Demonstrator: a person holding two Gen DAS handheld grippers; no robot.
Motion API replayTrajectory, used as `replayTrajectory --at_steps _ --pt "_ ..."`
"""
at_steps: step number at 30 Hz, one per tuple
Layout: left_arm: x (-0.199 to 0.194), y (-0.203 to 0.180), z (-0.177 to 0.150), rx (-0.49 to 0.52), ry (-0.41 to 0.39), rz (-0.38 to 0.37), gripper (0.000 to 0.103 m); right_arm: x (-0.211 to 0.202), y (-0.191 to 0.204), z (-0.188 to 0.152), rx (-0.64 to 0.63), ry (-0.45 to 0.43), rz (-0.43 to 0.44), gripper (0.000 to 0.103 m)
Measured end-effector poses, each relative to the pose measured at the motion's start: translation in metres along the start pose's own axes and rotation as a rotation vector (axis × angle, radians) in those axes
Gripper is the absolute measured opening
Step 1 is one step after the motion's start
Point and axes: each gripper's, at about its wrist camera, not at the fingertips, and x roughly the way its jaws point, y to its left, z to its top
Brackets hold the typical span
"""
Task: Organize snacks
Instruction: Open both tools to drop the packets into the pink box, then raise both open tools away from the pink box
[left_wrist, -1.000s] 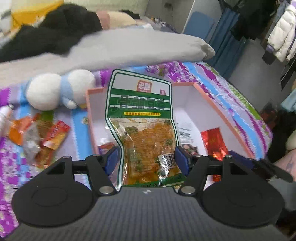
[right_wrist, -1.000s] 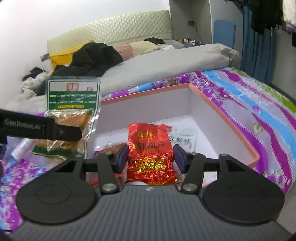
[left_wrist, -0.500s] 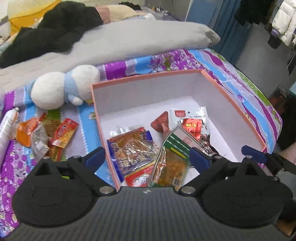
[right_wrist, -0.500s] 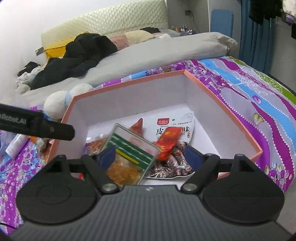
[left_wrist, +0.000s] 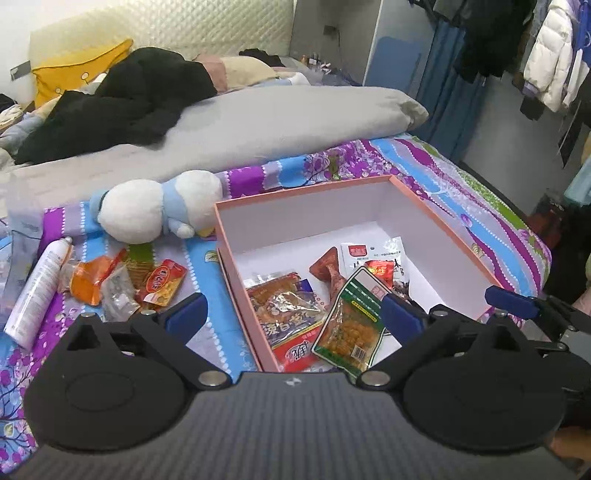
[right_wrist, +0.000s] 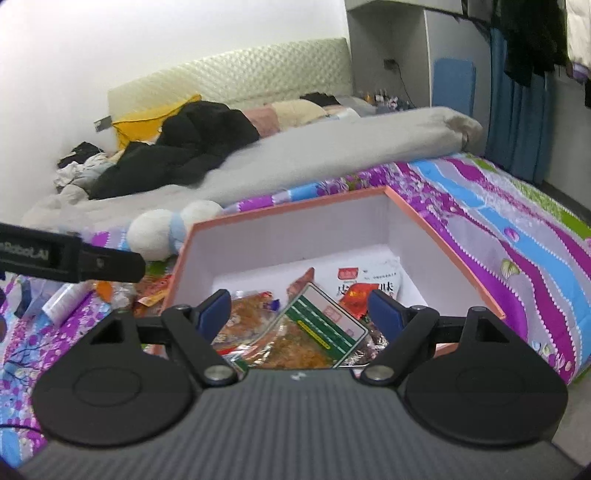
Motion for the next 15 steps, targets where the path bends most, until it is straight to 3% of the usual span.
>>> replayTrajectory --at_steps 15 --pt "-0.089 0.056 -0.046 -0.095 -0.095 0.099 0.101 -0.054 0.038 -0.018 -0.027 -0.058 0.043 0.083"
